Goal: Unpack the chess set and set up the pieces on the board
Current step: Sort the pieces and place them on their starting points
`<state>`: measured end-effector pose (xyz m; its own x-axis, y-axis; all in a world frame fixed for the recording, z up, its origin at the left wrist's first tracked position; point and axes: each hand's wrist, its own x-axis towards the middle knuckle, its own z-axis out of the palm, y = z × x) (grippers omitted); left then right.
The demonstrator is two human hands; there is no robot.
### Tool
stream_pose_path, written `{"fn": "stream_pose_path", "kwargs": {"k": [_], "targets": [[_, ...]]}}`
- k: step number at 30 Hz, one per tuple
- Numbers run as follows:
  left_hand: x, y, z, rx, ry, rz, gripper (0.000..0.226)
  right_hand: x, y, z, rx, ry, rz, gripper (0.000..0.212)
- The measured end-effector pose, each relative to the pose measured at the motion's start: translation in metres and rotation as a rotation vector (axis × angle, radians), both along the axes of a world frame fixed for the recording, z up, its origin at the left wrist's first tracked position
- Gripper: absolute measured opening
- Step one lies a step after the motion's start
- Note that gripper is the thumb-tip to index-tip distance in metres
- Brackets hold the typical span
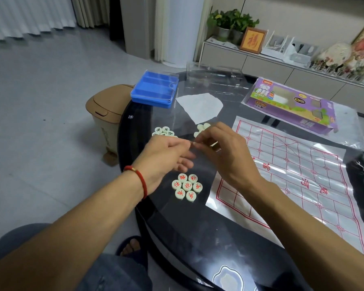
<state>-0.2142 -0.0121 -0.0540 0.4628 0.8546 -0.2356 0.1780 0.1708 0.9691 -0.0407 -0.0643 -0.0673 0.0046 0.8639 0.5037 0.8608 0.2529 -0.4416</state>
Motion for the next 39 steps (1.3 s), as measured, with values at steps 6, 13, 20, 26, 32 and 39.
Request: {"fn": "stream_pose_path", "kwargs": {"k": [6, 13, 20, 26, 32, 39], "targets": [[-0.001, -0.004, 0.003, -0.228, -0.214, 0.012, 0.019, -0.007, -0.020, 0.005, -0.028, 0.187, 0.046, 0.018], [-0.002, -0.003, -0.003, -0.168, -0.198, 0.011, 0.022, -0.007, -0.023, 0.010, -0.029, 0.147, 0.097, 0.019], [-0.001, 0.000, 0.001, -0.151, -0.193, -0.030, 0.019, -0.005, -0.027, 0.013, -0.068, 0.363, 0.028, 0.025], [-0.023, 0.019, -0.003, 0.409, 0.526, 0.020, 0.015, 0.008, -0.021, 0.002, -0.130, 0.241, -0.272, 0.018], [-0.033, 0.035, -0.003, 0.506, 0.829, 0.078, 0.026, 0.016, -0.013, -0.013, -0.181, 0.027, -0.438, 0.019], [-0.030, 0.045, -0.001, 0.542, 0.900, 0.064, 0.030, 0.012, 0.006, -0.015, -0.192, -0.257, -0.448, 0.021]]}}
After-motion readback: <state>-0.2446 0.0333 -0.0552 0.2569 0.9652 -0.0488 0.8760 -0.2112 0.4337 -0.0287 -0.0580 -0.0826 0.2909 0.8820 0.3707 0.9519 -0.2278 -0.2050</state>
